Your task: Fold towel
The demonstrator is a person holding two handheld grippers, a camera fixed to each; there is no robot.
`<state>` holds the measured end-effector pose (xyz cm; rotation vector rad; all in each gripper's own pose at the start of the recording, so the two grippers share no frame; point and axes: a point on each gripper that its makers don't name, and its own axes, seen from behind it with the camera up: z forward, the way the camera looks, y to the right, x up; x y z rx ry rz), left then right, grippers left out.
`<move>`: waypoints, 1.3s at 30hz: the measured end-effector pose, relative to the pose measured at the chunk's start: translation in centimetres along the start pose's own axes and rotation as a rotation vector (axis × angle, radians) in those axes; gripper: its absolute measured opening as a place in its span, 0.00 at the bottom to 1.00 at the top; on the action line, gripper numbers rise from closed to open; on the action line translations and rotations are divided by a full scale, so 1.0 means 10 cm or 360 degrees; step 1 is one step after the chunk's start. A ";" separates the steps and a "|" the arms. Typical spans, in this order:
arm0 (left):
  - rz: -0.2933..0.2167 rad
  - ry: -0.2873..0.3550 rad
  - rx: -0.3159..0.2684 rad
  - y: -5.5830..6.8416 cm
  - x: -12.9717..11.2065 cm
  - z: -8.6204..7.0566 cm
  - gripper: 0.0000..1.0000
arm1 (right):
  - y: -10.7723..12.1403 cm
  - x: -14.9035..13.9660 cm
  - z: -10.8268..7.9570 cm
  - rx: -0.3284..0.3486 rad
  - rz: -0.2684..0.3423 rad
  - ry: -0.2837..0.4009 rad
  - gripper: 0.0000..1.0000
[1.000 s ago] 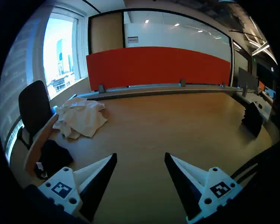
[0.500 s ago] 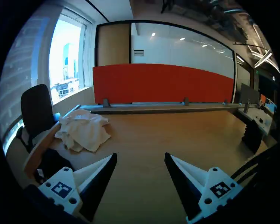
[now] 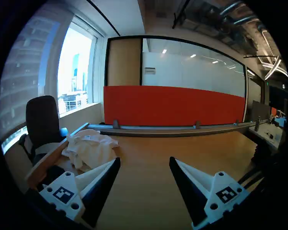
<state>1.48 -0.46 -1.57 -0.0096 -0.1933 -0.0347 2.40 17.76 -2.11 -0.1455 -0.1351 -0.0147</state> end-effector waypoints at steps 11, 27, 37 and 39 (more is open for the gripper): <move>0.0003 0.0088 -0.0045 0.08 0.27 0.05 0.94 | -0.66 0.34 0.02 0.0150 -0.0034 0.0095 0.95; -0.0015 0.0159 -0.0070 0.13 0.45 0.07 0.94 | -1.48 0.46 0.05 0.0290 0.0058 0.0120 0.95; -0.0009 0.0179 -0.0066 0.13 0.47 0.07 0.94 | -1.64 0.50 0.05 0.0306 0.0089 0.0131 0.95; -0.0003 0.0182 -0.0066 0.14 0.47 0.08 0.94 | -1.65 0.50 0.05 0.0302 0.0092 0.0123 0.95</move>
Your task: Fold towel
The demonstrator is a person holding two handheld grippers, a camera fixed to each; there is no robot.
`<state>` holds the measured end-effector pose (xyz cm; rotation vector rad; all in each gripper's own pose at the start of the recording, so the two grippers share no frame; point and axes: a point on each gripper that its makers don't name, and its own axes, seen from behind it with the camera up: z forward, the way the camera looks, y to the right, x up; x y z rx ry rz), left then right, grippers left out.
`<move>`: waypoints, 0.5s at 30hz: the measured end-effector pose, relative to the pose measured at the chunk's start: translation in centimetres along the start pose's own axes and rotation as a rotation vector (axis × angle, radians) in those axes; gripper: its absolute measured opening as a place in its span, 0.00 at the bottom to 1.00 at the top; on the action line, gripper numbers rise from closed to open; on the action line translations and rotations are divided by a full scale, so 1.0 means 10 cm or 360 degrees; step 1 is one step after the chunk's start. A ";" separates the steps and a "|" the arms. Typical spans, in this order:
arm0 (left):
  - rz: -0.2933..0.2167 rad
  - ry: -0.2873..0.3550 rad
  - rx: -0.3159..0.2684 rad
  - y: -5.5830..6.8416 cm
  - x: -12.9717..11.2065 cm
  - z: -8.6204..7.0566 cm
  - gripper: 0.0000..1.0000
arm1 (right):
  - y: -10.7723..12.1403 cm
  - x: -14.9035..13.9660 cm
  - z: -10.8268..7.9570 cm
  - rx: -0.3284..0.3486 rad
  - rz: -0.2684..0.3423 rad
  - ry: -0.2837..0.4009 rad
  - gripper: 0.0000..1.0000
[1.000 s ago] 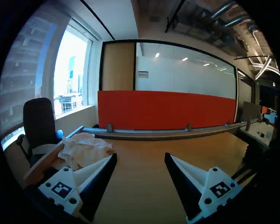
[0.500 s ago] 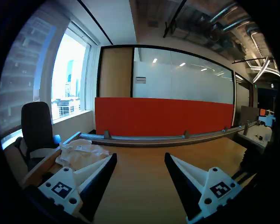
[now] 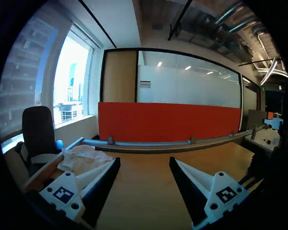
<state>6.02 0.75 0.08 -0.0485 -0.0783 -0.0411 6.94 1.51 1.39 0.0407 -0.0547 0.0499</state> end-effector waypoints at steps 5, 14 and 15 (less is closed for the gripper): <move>0.0010 0.0006 0.0004 0.02 -0.02 0.03 0.94 | -0.03 0.01 -0.03 -0.0005 0.0021 -0.0013 0.95; 0.0062 0.0048 0.0011 0.13 -0.12 0.06 0.94 | -0.10 0.11 -0.12 0.0008 0.0044 -0.0016 0.95; 0.0064 0.0048 0.0007 0.15 -0.14 0.07 0.94 | -0.11 0.12 -0.13 0.0010 0.0039 -0.0018 0.95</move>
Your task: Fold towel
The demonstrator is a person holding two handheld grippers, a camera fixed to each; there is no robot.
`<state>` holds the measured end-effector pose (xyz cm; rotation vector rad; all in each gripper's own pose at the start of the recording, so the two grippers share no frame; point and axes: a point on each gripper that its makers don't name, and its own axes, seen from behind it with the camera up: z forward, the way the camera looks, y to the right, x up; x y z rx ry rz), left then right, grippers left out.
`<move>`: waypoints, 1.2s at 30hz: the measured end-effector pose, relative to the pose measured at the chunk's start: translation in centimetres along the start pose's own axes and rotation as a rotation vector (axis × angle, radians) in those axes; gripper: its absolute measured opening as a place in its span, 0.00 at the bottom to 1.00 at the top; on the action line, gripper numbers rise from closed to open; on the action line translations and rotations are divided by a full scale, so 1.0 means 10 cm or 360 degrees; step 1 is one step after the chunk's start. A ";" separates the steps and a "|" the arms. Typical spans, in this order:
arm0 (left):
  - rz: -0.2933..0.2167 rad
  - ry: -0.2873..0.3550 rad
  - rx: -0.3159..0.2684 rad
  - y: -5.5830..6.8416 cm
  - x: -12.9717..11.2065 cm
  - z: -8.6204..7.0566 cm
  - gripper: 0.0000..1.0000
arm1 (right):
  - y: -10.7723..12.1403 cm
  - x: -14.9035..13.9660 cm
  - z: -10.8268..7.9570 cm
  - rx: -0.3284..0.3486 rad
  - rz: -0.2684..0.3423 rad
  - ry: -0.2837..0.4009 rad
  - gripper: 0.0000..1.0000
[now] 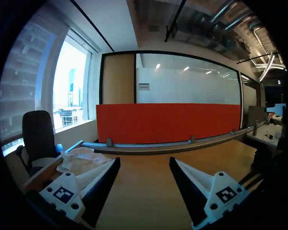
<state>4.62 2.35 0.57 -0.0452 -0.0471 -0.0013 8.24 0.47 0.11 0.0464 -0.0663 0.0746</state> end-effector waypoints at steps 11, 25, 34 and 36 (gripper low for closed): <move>0.0030 0.0068 0.0022 -0.01 -0.23 0.02 0.94 | -0.08 0.00 -0.04 0.0004 0.0019 0.0007 0.95; 0.0041 0.0098 0.0046 -0.15 -0.79 -0.04 0.94 | -0.18 -0.31 -0.03 0.0001 0.0063 0.0035 0.95; 0.0020 0.0135 0.0057 -0.23 -1.06 -0.05 0.94 | -0.26 -0.46 -0.02 0.0018 0.0054 0.0074 0.95; 0.0020 0.0139 0.0058 -0.23 -1.12 -0.04 0.94 | -0.27 -0.48 -0.01 0.0023 0.0058 0.0086 0.95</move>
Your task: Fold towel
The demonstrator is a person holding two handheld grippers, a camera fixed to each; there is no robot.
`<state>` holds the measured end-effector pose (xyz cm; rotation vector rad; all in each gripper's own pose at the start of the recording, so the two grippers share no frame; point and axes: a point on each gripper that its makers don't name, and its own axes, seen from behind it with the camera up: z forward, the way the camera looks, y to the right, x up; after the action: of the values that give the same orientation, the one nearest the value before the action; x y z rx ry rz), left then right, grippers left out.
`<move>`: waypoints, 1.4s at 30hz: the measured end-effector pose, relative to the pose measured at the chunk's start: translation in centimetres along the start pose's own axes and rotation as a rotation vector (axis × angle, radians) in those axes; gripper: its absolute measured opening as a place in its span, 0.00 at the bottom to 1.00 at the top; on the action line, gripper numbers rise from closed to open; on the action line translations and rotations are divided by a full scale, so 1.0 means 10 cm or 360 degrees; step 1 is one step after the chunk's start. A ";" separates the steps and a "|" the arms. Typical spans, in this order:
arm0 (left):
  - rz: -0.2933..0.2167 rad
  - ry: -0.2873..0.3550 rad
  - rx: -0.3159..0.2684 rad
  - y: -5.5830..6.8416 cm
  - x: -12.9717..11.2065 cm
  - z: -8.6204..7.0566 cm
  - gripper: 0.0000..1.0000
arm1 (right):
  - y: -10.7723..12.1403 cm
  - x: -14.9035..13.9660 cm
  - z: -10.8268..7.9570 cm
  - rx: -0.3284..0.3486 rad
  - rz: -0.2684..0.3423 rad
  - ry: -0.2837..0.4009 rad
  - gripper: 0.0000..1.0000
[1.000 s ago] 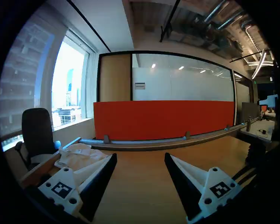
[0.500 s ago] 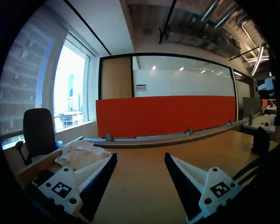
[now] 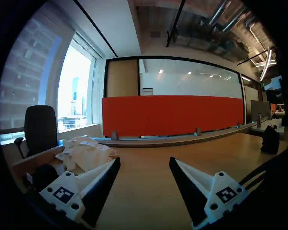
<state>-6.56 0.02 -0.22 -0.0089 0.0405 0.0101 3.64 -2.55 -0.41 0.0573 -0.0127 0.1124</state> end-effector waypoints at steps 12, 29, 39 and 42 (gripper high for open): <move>-0.0001 0.0005 0.0017 -0.01 -0.27 -0.01 0.94 | 0.01 -0.22 0.07 0.0009 0.0002 0.0009 0.95; -0.0020 -0.0024 0.0007 -0.02 -0.36 0.02 0.94 | 0.08 -0.22 0.08 0.0001 -0.0007 0.0017 0.95; -0.0022 -0.0025 0.0008 -0.02 -0.38 0.02 0.94 | 0.19 -0.20 0.14 -0.0034 -0.0046 0.0048 0.95; -0.0021 -0.0025 0.0008 -0.02 -0.38 0.02 0.94 | 0.20 -0.20 0.15 -0.0033 -0.0059 0.0071 0.95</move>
<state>-10.37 -0.22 0.19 -0.0040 0.0245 -0.0029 1.44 -0.87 1.15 0.0344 0.0314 0.0767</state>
